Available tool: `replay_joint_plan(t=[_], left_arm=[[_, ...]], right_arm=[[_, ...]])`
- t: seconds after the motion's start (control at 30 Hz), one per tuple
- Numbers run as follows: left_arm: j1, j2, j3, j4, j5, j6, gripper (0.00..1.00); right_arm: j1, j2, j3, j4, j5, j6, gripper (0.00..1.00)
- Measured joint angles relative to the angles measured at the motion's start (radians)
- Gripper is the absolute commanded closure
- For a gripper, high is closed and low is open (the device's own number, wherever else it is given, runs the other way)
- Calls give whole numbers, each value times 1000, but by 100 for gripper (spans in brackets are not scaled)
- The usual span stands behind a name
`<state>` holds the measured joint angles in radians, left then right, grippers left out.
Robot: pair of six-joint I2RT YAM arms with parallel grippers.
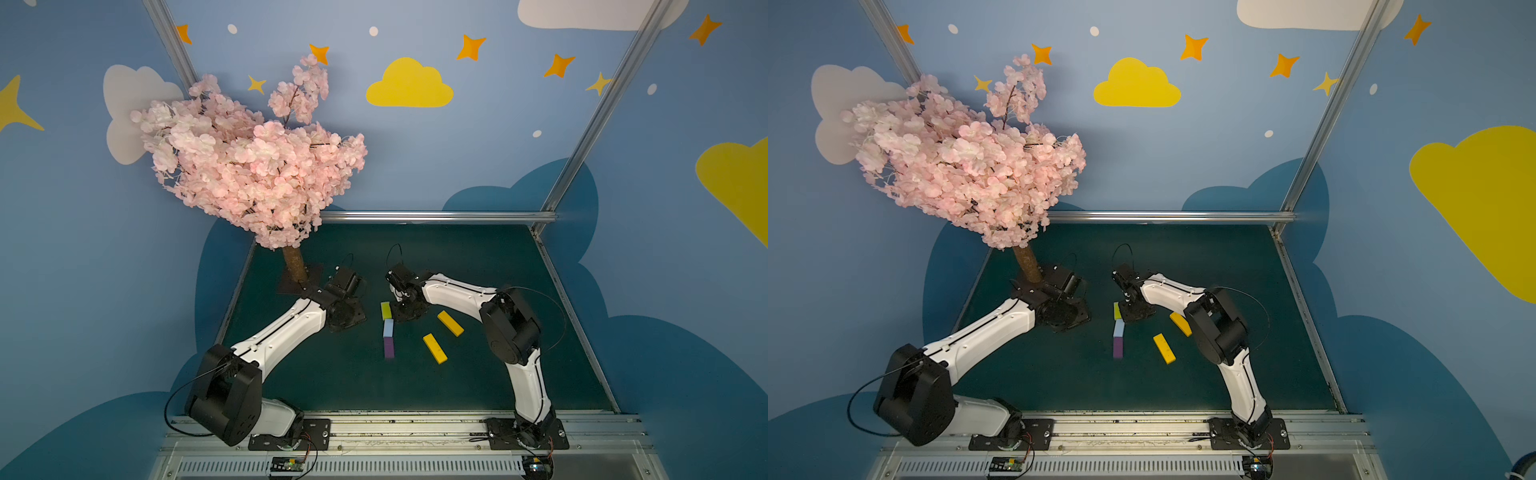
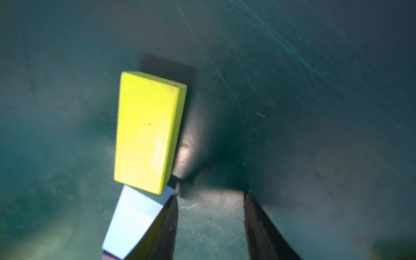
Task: Assemble the letter k with building blocks
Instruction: Adjust the building block at the center of the board.
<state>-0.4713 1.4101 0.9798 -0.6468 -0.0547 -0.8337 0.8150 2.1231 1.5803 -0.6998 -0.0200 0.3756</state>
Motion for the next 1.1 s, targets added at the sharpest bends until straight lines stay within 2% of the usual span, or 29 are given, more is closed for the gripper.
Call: replay_joint_plan(t=[0.63, 0.8, 1.03, 1.1], left_arm=[[3, 0, 0, 10, 3, 0, 44], [5, 0, 0, 11, 3, 0, 44], [5, 0, 0, 11, 3, 18, 43], [6, -3, 0, 10, 3, 29, 35]], right_arm=[[0, 27, 38, -5, -6, -16, 51], [-2, 21, 31, -10, 29, -10, 51], [-55, -168, -121, -37, 124, 2, 47], [-79, -226, -122, -64, 147, 2, 45]])
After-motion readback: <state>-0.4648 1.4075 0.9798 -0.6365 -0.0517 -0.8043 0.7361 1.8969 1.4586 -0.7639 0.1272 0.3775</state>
